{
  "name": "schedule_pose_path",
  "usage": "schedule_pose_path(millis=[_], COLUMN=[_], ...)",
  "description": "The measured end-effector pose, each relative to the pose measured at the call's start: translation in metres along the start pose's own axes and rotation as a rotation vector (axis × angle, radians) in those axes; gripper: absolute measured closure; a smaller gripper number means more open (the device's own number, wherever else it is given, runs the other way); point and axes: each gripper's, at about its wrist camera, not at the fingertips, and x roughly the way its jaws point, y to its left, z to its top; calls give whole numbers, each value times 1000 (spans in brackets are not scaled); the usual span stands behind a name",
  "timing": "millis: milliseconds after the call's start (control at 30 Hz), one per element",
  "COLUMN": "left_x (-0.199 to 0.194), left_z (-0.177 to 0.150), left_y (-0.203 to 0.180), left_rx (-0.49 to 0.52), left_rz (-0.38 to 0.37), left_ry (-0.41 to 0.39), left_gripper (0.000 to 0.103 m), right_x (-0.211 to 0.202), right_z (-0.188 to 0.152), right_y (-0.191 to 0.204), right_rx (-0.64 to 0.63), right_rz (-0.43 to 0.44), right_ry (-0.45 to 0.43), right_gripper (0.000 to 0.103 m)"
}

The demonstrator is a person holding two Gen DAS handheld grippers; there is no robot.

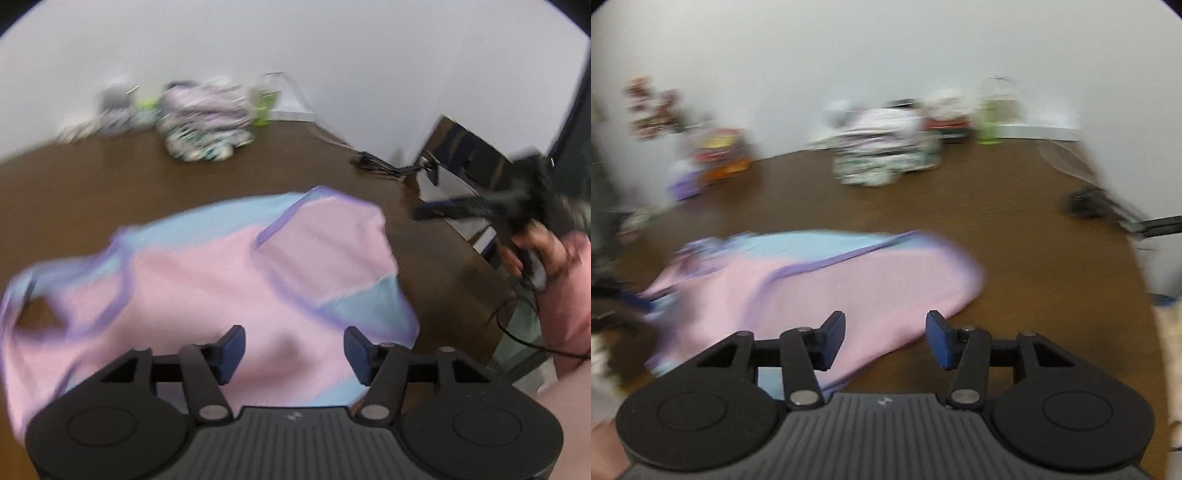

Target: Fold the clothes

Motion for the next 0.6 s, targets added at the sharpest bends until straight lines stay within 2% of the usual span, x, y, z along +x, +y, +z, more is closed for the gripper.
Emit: schedule_pose_path(millis=[67, 100, 133, 200, 267, 300, 333, 400, 467, 533, 567, 600], left_x=[24, 39, 54, 83, 105, 115, 121, 132, 140, 147, 147, 147], left_z=[21, 25, 29, 36, 37, 36, 35, 32, 30, 30, 30, 30], left_y=[-29, -45, -60, -92, -111, -121, -128, -143, -150, -150, -148, -146], left_rx=[67, 103, 139, 208, 242, 260, 287, 342, 389, 397, 393, 389], left_rz=[-25, -38, -52, -78, -108, -119, -106, -76, -11, 43, 46, 49], left_ry=[23, 46, 69, 116, 157, 176, 184, 200, 205, 220, 219, 218], left_gripper=[45, 50, 62, 78, 79, 79, 76, 76, 76, 75, 74, 76], right_x=[17, 26, 34, 47, 56, 60, 63, 72, 77, 76, 76, 75], right_z=[14, 20, 27, 32, 34, 34, 35, 35, 34, 33, 34, 34], right_y=[-21, -31, -41, -55, -63, -67, -70, -77, -78, -77, -76, -76], right_rx=[31, 47, 63, 77, 104, 121, 137, 161, 168, 165, 165, 165], right_rz=[-38, -57, -76, -89, -75, -68, -61, -41, -13, -1, 3, 7], right_ry=[18, 27, 36, 48, 55, 59, 64, 85, 102, 104, 104, 103], right_gripper=[52, 52, 52, 52, 53, 58, 60, 73, 80, 87, 97, 98])
